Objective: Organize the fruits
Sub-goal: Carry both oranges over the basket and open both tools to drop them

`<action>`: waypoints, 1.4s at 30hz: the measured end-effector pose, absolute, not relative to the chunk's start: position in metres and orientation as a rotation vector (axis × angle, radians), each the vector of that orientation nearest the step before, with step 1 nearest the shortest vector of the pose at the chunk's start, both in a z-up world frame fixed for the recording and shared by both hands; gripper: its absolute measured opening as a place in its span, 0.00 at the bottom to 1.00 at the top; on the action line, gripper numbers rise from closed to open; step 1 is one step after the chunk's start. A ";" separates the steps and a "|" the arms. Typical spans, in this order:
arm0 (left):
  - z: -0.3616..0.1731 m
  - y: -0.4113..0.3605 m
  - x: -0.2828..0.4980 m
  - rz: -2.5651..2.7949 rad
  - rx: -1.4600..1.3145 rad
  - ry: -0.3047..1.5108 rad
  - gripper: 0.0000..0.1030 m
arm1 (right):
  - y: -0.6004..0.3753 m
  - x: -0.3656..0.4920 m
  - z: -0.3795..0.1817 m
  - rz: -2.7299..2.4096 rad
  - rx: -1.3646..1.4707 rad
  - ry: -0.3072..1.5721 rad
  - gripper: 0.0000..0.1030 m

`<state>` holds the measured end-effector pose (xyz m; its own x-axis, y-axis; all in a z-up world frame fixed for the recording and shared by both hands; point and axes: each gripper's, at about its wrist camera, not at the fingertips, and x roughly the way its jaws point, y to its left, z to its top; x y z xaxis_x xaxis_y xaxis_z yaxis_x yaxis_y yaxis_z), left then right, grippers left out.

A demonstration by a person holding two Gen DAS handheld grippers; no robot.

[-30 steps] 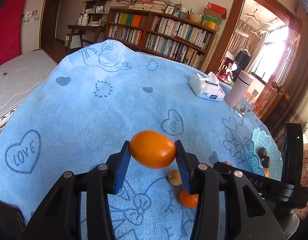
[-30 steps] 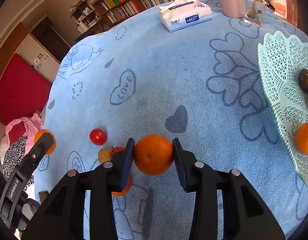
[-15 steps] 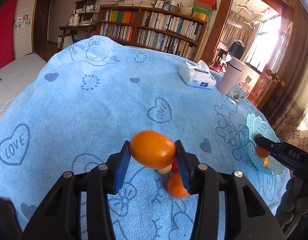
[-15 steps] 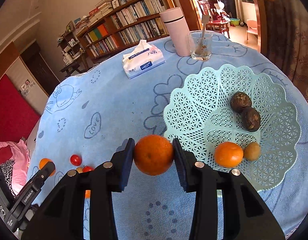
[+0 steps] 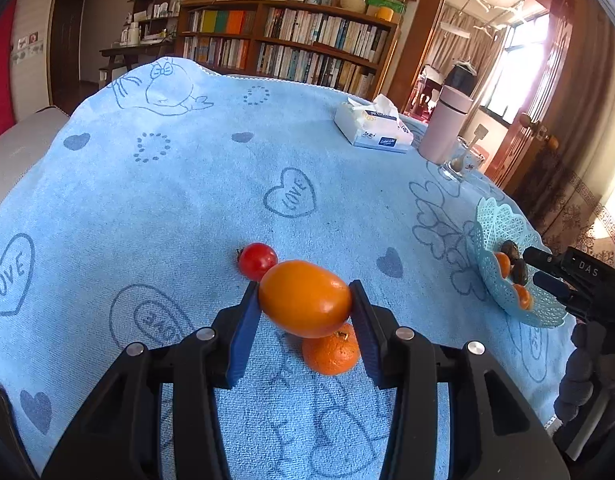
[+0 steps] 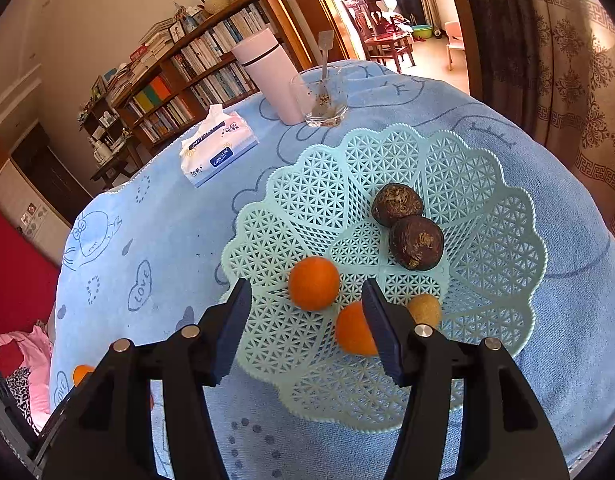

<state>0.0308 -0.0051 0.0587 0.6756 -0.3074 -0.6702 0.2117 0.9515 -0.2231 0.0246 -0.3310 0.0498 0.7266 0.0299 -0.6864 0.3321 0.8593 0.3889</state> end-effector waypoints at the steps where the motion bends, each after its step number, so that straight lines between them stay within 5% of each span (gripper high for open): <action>1: 0.059 -0.006 0.030 -0.295 -0.130 0.776 0.44 | -0.334 0.022 0.050 -0.181 0.516 0.745 0.57; 36: 0.077 -0.218 0.040 -0.693 0.097 0.786 0.44 | -0.427 -0.031 0.087 -0.306 0.627 0.558 0.64; 38: 0.076 -0.221 0.040 -0.699 0.098 0.777 0.58 | -0.427 -0.031 0.088 -0.306 0.628 0.556 0.64; 39: 0.076 -0.220 0.040 -0.690 0.092 0.761 0.77 | -0.427 -0.032 0.088 -0.305 0.630 0.555 0.64; 42: 0.081 -0.207 0.040 -0.666 0.060 0.731 0.83 | -0.429 -0.033 0.089 -0.308 0.642 0.549 0.64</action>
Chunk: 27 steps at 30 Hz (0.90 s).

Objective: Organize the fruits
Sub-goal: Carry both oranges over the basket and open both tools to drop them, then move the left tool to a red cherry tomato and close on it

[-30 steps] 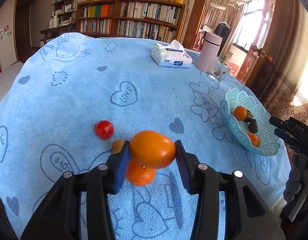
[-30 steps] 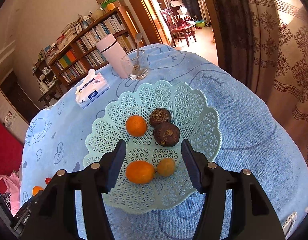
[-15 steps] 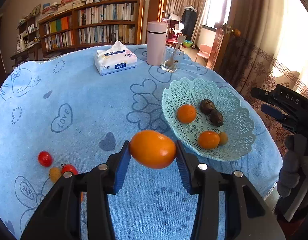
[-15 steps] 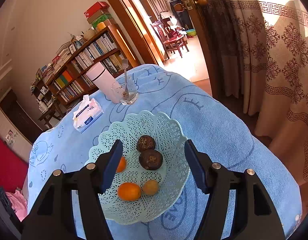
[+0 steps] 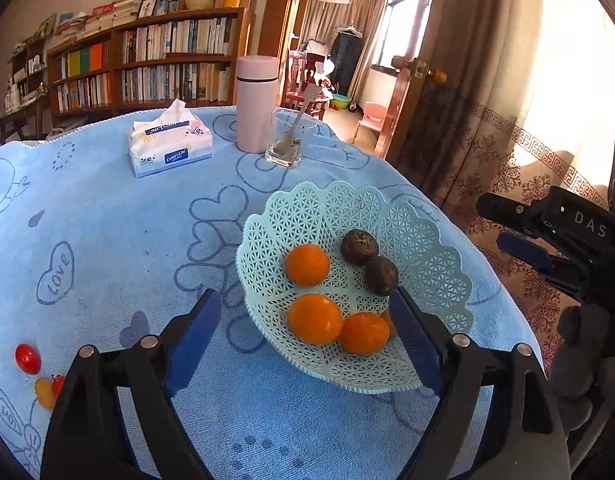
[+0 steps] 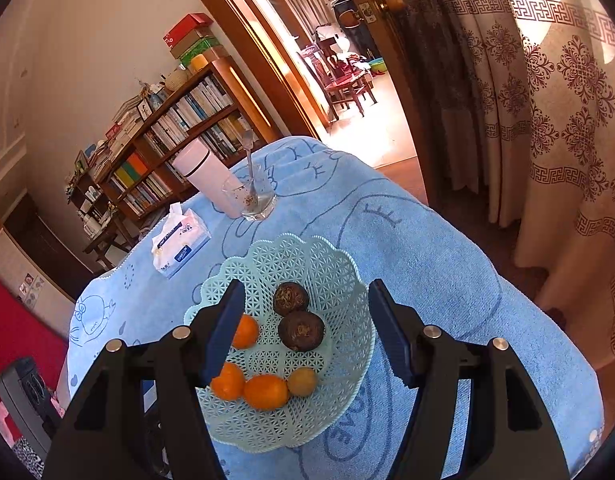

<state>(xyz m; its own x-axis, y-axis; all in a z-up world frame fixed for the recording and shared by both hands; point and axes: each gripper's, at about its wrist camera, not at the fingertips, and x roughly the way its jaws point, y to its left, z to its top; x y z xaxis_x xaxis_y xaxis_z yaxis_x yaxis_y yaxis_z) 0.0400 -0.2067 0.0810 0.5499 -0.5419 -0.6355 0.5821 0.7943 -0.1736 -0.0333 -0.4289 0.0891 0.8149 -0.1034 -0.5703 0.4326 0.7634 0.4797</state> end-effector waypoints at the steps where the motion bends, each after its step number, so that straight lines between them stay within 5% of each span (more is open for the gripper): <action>1: 0.082 -0.203 0.041 -0.648 0.058 0.728 0.83 | -0.429 -0.034 0.089 -0.306 0.647 0.548 0.64; 12: 0.101 -0.140 0.035 -0.419 0.075 0.640 0.87 | -0.406 -0.037 0.097 -0.252 0.618 0.539 0.74; 27: 0.109 -0.030 0.039 -0.206 -0.068 0.643 0.88 | -0.390 -0.035 0.098 -0.220 0.587 0.550 0.74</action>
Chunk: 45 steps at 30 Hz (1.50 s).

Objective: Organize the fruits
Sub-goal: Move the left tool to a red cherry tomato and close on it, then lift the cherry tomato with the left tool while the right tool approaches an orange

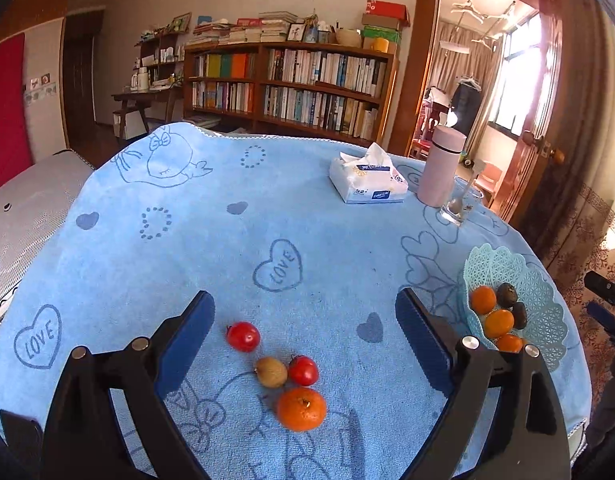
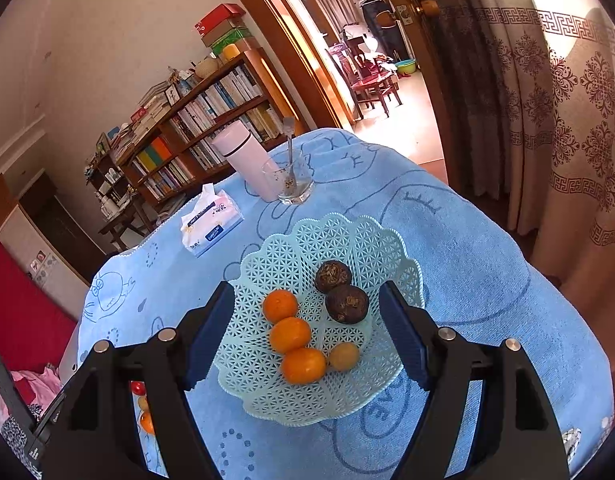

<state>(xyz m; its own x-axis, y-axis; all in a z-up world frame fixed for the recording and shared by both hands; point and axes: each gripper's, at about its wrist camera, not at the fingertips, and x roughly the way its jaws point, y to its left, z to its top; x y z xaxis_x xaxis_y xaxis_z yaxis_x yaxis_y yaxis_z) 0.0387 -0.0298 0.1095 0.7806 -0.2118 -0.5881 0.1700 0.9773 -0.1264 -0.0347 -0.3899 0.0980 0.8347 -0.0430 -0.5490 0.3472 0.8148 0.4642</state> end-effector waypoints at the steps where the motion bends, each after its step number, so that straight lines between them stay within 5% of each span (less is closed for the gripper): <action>1: 0.107 -0.025 0.041 -0.196 -0.078 0.653 0.88 | -0.389 -0.034 0.098 -0.218 0.584 0.551 0.74; 15: 0.056 -0.007 0.086 -0.115 -0.142 0.837 0.88 | -0.382 -0.031 0.093 -0.204 0.570 0.574 0.74; 31: 0.021 -0.001 0.109 -0.086 -0.162 0.938 0.31 | -0.370 -0.023 0.086 -0.184 0.546 0.605 0.74; 45: 0.042 0.006 0.084 -0.078 -0.143 0.853 0.29 | -0.340 -0.016 0.078 -0.120 0.488 0.645 0.74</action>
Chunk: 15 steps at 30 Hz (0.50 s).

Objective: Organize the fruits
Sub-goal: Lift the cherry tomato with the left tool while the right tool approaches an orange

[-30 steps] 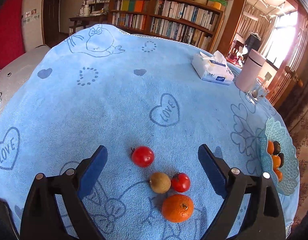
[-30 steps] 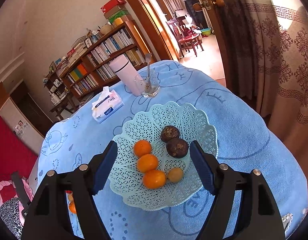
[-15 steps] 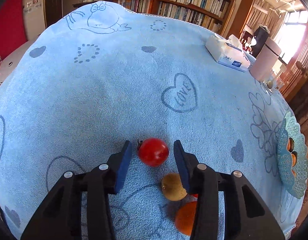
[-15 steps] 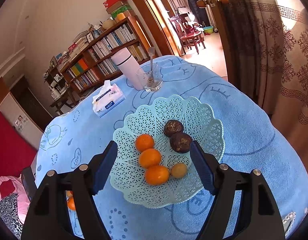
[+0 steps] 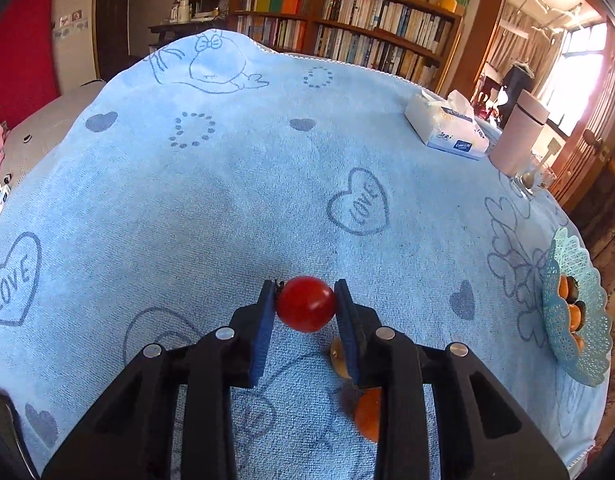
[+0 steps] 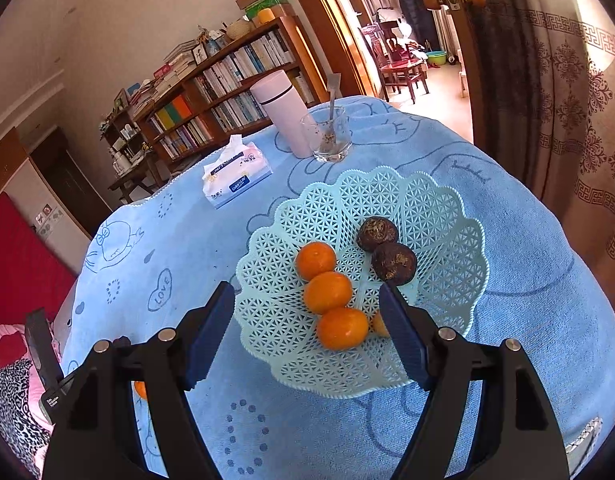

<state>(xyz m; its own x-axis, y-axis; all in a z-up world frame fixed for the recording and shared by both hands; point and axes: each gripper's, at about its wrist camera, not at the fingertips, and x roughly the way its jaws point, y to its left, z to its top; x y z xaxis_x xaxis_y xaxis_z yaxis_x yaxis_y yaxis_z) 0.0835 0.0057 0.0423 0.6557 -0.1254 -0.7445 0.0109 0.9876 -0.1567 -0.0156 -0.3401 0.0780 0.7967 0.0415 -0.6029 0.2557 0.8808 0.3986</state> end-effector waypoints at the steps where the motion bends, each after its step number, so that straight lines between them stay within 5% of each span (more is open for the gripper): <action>1: 0.044 0.006 0.081 -0.076 -0.141 0.845 0.29 | -0.337 -0.015 0.077 -0.112 0.480 0.649 0.74; 15: 0.081 0.013 0.049 -0.098 -0.120 0.720 0.29 | -0.258 -0.009 0.066 0.128 0.342 0.727 0.74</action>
<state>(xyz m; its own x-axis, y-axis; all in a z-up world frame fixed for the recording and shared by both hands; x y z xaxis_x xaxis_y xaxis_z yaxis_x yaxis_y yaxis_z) 0.0489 0.0128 0.0812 0.7474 -0.1310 -0.6514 0.0483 0.9885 -0.1434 -0.0091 -0.2578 0.0660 0.7425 0.2321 -0.6284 0.0029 0.9369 0.3495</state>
